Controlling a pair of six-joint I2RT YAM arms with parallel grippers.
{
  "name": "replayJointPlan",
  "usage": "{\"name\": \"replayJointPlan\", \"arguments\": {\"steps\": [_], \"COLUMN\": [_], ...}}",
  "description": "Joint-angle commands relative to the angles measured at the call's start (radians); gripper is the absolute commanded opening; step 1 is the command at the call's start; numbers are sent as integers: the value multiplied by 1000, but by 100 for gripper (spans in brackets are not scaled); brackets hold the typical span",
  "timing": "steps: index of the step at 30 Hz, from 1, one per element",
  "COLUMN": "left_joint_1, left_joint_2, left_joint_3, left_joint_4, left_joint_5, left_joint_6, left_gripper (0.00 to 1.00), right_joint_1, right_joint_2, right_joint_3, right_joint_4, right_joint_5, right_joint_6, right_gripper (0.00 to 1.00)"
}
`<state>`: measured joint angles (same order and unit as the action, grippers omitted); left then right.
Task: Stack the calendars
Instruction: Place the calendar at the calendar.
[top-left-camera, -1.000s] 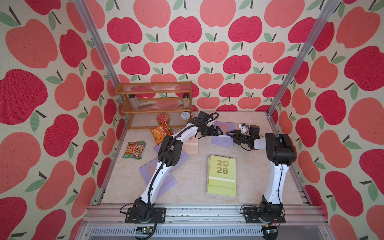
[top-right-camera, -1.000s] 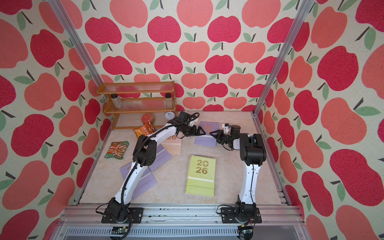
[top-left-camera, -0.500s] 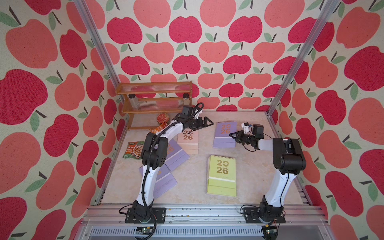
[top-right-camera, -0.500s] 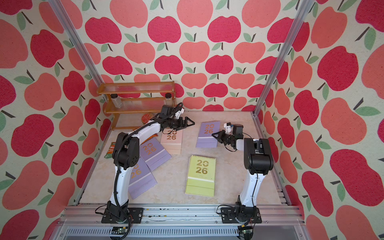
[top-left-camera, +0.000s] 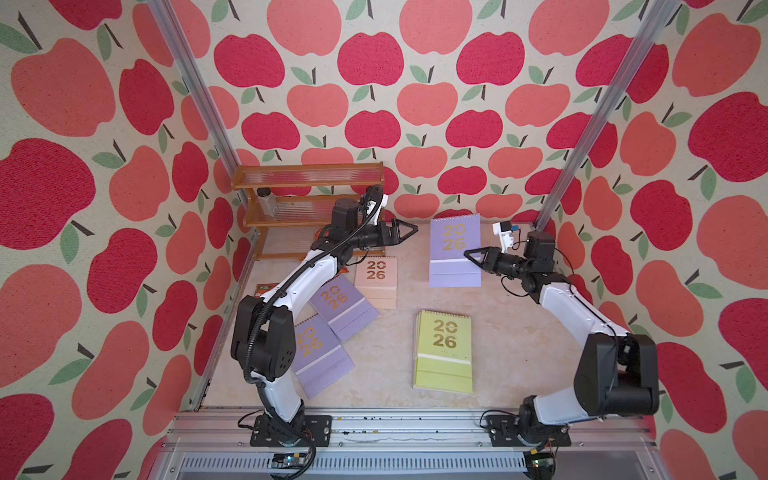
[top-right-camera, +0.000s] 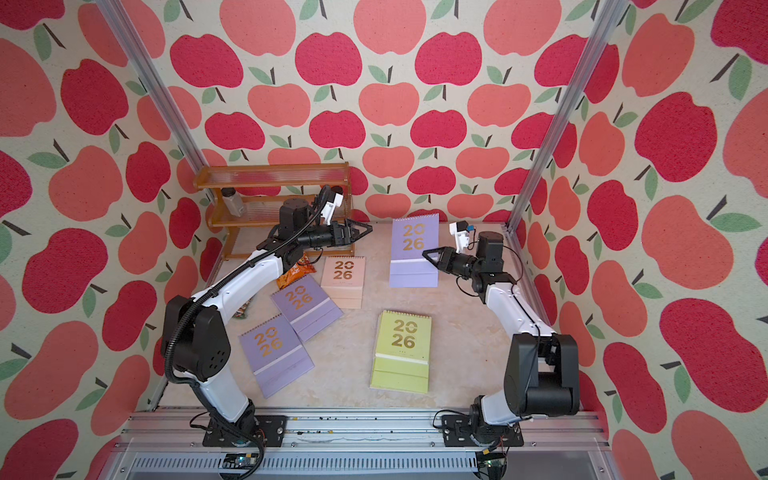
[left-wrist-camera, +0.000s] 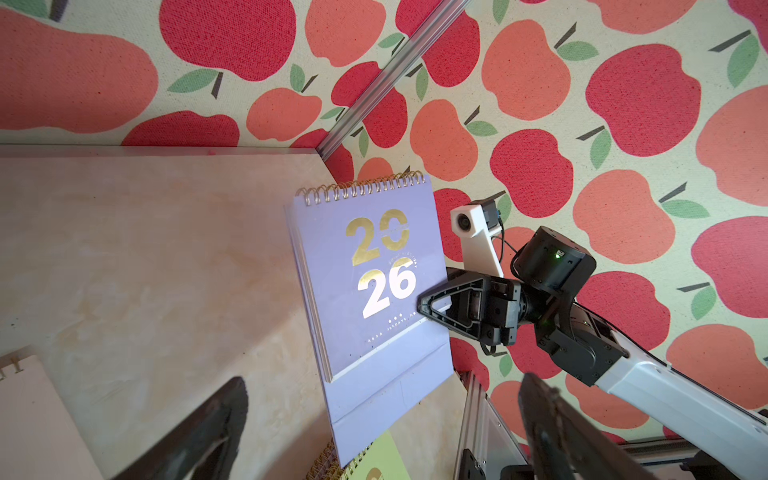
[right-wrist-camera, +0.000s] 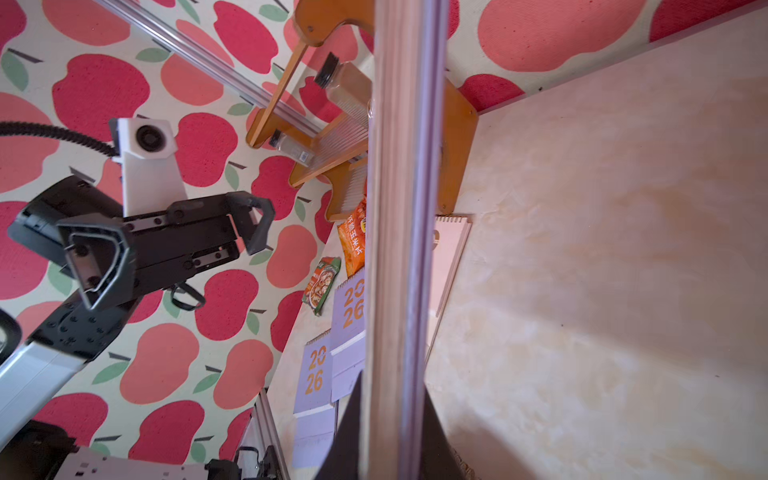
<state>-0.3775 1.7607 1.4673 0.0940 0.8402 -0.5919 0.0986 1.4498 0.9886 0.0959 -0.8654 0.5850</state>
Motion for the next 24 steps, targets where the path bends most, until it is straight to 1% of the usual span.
{"name": "replayJointPlan", "arguments": {"steps": [1,5,9,14,21,23,24], "left_joint_1": [12,12,5,-15,-54,-64,-68], "left_joint_2": [-33,-48,-49,-29,7,19,25], "left_joint_3": [-37,-42,-77,-105,-88,-85,-88], "left_joint_4": [95,115,155,209,248,259,266], "left_joint_5": [34,49,58,69,77,78,81], "left_joint_6": [-58,-78,-102,-137,-171,-181,-185], "left_gripper": [99,99,99,99,100,98,94], "right_joint_1": [19,32,37,61,89,91,94], "right_joint_2": [-45,-96,-120,-119,-105,-99,-95], "right_joint_3": [-31,-53,-61,-74,-87,-86,-86], "right_joint_4": [-35,-34,16,104,223,247,262], "right_joint_5": [-92,-100,-117,-134,-144,-145,-146], "right_joint_6": [-24,-10,53,137,224,243,256], "right_gripper": [0,0,0,0,0,0,0]}}
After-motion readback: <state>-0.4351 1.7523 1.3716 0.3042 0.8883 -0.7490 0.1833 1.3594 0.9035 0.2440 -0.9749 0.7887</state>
